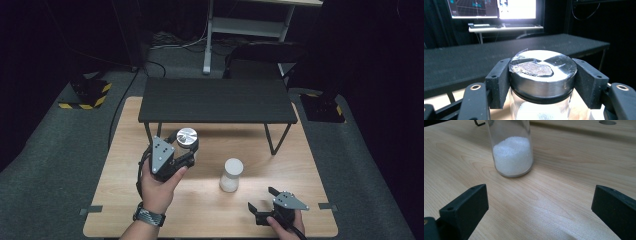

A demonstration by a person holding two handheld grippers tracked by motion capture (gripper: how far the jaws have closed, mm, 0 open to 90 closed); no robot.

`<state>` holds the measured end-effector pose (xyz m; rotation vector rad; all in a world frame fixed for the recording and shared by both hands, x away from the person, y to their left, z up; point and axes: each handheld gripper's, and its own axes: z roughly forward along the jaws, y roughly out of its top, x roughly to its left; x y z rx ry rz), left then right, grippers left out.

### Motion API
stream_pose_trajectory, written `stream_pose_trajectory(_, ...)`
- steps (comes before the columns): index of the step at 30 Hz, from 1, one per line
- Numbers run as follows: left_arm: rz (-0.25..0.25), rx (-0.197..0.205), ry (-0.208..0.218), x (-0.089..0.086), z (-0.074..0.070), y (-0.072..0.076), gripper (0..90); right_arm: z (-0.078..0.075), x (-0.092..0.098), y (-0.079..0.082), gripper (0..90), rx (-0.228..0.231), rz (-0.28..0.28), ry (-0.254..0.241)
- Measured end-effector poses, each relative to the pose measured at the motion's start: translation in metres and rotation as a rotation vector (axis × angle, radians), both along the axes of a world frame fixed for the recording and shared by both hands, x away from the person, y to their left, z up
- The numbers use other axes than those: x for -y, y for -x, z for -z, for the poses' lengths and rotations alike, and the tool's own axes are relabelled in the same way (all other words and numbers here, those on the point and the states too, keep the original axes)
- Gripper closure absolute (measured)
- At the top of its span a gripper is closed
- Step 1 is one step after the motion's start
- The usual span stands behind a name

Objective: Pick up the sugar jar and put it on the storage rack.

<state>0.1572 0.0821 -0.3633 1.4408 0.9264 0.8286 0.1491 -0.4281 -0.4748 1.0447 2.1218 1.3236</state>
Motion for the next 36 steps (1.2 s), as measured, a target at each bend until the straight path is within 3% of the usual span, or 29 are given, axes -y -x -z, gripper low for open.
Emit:
stream_pose_trajectory(8, -0.024, 0.029, -0.01, 0.001, -0.022, -0.008, 34.5, 0.0, 0.001, 0.0, 0.5, 0.002, 0.003, -0.003)
stream_pose_trajectory(10, -0.031, 0.026, 0.007, -0.001, -0.028, -0.014, 34.5, 0.0, 0.001, 0.0, 0.5, 0.004, 0.003, 0.001)
stream_pose_trajectory(15, -0.038, 0.036, 0.031, -0.004, -0.031, -0.02, 34.5, 0.0, 0.0, 0.0, 0.5, 0.005, 0.003, 0.003)
stream_pose_trajectory(19, -0.062, 0.042, 0.007, -0.002, -0.035, -0.026, 34.5, 0.0, 0.001, 0.0, 0.5, 0.004, 0.004, -0.002)
stream_pose_trajectory(25, -0.069, 0.049, 0.023, -0.004, -0.039, -0.037, 34.5, 0.001, 0.001, 0.001, 0.5, 0.007, 0.002, 0.0)
stream_pose_trajectory(36, -0.105, 0.061, 0.003, 0.007, -0.053, -0.065, 34.5, 0.001, 0.002, 0.0, 0.5, 0.005, -0.004, -0.002)
